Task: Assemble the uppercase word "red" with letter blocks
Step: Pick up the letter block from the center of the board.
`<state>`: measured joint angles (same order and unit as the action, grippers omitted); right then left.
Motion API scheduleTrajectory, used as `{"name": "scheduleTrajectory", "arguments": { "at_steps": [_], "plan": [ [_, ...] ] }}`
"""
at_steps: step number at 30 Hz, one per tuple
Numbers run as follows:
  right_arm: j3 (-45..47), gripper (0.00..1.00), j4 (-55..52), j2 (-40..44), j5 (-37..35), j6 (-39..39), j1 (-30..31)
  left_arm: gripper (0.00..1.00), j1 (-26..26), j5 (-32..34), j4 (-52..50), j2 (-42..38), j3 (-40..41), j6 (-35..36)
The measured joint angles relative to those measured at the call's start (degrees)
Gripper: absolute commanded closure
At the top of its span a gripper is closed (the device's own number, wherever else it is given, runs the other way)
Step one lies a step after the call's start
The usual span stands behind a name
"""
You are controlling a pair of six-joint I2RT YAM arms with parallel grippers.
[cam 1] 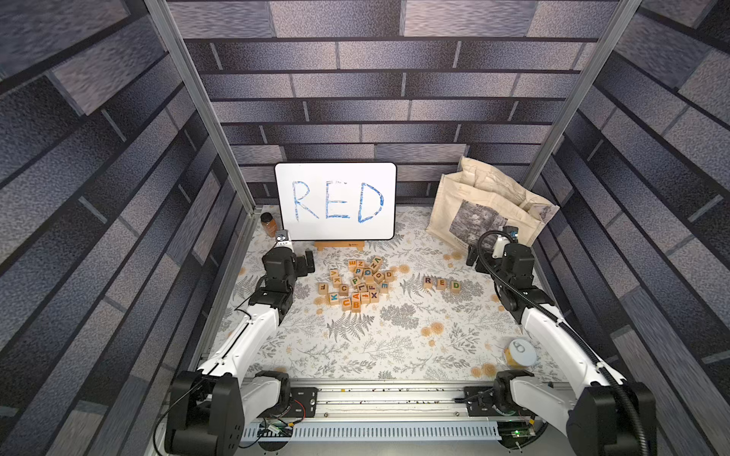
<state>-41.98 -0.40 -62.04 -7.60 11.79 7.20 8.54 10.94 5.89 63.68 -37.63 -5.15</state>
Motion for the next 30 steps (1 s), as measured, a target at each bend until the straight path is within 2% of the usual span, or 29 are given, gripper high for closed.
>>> {"name": "scheduleTrajectory", "arguments": {
  "at_steps": [5,14,23,30],
  "plan": [
    [-8.4,0.00,-12.2,-2.1,2.6,2.7,3.4,0.00,5.6,-0.6,-9.7,-1.9,-2.9,0.0],
    [-18.3,0.00,-27.3,-6.2,4.5,5.5,10.3,0.00,12.5,-3.2,-22.9,-3.0,-10.0,-3.1],
    [-25.1,0.00,-35.0,-11.3,6.6,9.2,18.4,0.00,18.6,-4.3,-30.9,-0.7,-13.8,-8.5],
    [-29.1,0.00,-38.6,-16.4,6.2,11.0,23.6,0.00,20.7,-7.1,-33.6,-0.6,-13.8,-10.2]
  ]
}}
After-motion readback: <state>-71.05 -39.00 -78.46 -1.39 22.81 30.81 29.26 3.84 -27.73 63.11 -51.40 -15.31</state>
